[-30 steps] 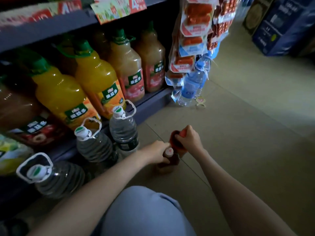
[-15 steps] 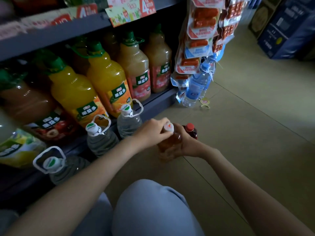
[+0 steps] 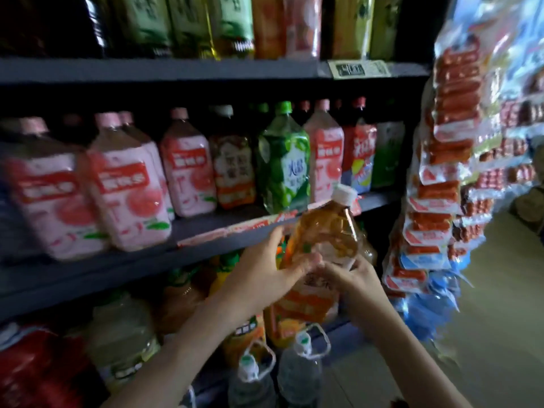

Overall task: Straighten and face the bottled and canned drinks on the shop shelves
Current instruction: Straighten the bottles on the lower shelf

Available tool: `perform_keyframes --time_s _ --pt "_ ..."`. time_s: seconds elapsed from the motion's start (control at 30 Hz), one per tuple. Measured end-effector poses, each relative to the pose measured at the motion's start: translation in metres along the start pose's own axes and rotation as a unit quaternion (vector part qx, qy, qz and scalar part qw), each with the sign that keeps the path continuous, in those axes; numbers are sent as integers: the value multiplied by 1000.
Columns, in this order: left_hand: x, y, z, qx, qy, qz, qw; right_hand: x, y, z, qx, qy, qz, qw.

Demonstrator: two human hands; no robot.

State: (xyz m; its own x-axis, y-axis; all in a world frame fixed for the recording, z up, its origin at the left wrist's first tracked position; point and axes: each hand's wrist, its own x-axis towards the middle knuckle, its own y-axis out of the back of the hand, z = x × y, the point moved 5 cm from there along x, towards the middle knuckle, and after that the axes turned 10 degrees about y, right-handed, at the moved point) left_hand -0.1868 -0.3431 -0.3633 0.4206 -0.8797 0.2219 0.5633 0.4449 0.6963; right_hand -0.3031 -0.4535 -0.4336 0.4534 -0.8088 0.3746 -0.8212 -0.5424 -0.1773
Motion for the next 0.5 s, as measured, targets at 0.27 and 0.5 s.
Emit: perform_keyframes --time_s 0.27,0.5 --pt "17 72 -23 4 1 156 988 63 -85 -64 87 81 -39 992" --pt "62 112 -36 29 97 203 974 105 -147 -55 30 85 -71 993"
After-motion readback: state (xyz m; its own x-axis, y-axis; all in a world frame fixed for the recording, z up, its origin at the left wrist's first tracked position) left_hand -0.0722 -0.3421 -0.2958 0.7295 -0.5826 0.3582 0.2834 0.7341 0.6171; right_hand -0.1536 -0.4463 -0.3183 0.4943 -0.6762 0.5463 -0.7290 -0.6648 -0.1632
